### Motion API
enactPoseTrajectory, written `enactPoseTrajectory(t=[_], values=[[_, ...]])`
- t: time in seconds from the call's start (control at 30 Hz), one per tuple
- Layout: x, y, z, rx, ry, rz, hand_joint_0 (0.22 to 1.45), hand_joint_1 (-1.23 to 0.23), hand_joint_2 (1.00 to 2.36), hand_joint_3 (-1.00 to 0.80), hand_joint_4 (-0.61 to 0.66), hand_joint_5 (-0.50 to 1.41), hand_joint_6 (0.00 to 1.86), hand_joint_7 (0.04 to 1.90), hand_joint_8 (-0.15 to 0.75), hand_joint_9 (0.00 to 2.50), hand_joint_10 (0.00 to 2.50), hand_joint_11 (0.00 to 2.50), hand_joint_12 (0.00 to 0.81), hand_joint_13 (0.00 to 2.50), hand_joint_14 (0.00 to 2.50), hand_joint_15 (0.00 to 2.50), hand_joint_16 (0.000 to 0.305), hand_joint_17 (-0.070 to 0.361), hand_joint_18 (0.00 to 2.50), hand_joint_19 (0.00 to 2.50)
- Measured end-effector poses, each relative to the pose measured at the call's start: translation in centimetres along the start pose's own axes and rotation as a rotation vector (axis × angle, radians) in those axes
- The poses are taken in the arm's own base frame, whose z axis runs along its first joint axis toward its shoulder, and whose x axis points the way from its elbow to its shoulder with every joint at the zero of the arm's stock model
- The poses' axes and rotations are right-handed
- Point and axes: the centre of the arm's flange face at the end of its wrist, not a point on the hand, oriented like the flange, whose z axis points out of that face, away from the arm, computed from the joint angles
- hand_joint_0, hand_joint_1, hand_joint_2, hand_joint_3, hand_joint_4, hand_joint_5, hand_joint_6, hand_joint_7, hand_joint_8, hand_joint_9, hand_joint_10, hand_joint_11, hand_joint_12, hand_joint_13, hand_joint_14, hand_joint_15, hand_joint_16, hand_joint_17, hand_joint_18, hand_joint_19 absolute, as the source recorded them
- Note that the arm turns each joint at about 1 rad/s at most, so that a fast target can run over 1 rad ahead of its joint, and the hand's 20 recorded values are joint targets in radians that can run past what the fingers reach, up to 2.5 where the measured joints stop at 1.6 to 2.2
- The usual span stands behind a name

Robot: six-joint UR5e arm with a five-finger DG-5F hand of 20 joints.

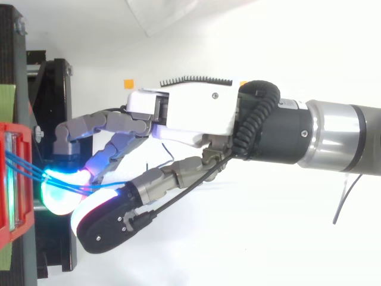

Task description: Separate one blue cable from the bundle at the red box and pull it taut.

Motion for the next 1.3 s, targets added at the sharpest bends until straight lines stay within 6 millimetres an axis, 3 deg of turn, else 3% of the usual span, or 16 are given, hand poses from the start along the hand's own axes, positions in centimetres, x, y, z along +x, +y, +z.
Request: enactPoseTrajectory(t=[0.3, 0.77, 1.3], values=[[-0.51, 0.39, 0.21, -0.007, 0.000, 0.004, 0.58, -0.57, 1.00, -0.46, 0.13, -0.13, 0.52, 1.30, 0.286, 0.84, 0.02, 0.78, 0.358, 0.84, 0.02, 0.55, 0.040, 0.090, 0.64, 0.60], [-0.97, 0.82, 0.33, 0.001, 0.008, 0.000, 0.61, -0.47, 1.01, -0.40, 0.12, -0.16, 0.68, 1.11, 0.293, 0.89, 0.02, 0.82, 0.361, 0.86, 0.02, 0.56, 0.040, 0.091, 0.66, 0.61], [-1.03, 0.93, 0.39, -0.001, 0.008, 0.000, 0.62, -0.65, 1.02, -0.20, 0.13, -0.21, 0.84, 0.99, 0.294, 0.89, 0.02, 0.90, 0.364, 0.88, 0.02, 0.58, 0.041, 0.092, 0.67, 0.61]])
